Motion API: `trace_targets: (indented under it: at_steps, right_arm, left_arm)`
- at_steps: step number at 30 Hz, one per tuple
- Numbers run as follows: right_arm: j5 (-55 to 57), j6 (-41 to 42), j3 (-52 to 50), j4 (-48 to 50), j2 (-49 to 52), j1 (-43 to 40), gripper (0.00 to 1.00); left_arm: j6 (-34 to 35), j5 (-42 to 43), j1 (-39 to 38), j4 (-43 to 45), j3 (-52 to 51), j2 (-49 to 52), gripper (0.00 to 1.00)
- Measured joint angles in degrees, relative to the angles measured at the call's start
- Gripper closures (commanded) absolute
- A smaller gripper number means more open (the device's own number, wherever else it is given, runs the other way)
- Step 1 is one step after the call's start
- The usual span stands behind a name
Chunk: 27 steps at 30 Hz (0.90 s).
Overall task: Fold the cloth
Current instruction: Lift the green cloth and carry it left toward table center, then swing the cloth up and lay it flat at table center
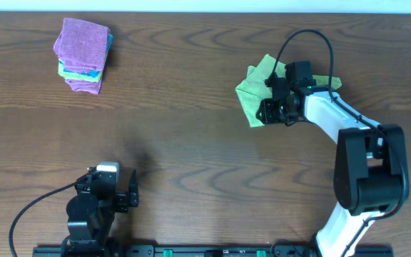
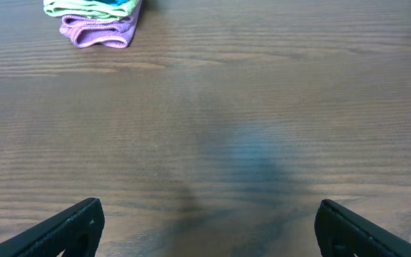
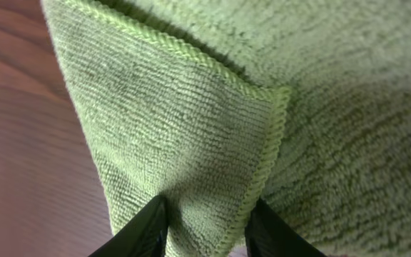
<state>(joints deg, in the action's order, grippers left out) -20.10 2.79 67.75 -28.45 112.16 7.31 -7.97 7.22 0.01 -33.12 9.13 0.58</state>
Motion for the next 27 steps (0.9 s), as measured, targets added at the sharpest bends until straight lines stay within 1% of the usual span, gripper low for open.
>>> trace_targets:
  at_steps: [2,4,5,6,7,14,17,22,25,27]
  right_arm:
    - [-2.08,0.92,0.00,0.42,0.26,0.00,0.75]
    - [-4.59,2.29,0.00,0.72,0.55,0.00,0.78]
    - [-6.01,3.04,0.00,0.72,0.66,0.00,0.84]
    - [-7.08,3.52,0.02,0.72,0.72,0.00,0.94]
    - [-8.13,4.07,0.04,0.74,0.72,0.00,0.99]
    - [-17.31,7.50,2.78,0.63,0.72,0.39,0.98]
    - [-22.27,8.33,6.21,0.63,0.70,2.67,0.99]
    - [-26.60,9.70,14.36,0.37,-0.11,10.62,0.99]
    - [-27.54,10.16,20.59,0.22,-1.09,17.79,0.99]
    - [-27.30,10.32,24.00,-1.77,-1.62,21.66,0.98]
  left_arm:
    - [0.00,0.02,0.00,0.00,0.00,0.00,0.05]
    - [0.00,0.00,0.00,0.00,0.00,0.00,0.05]
    - [0.00,0.02,0.00,0.00,0.00,0.00,0.05]
    - [0.00,0.02,0.00,0.00,0.00,0.00,0.05]
    - [0.00,0.00,0.00,0.00,0.00,0.00,0.05]
    - [0.00,0.02,0.00,0.00,0.00,0.00,0.05]
    - [0.00,0.02,0.00,0.00,0.00,0.00,0.05]
    - [0.00,0.02,0.00,0.00,0.00,0.00,0.05]
    - [0.00,0.02,0.00,0.00,0.00,0.00,0.05]
    - [0.00,0.00,0.00,0.02,0.00,0.00,0.05]
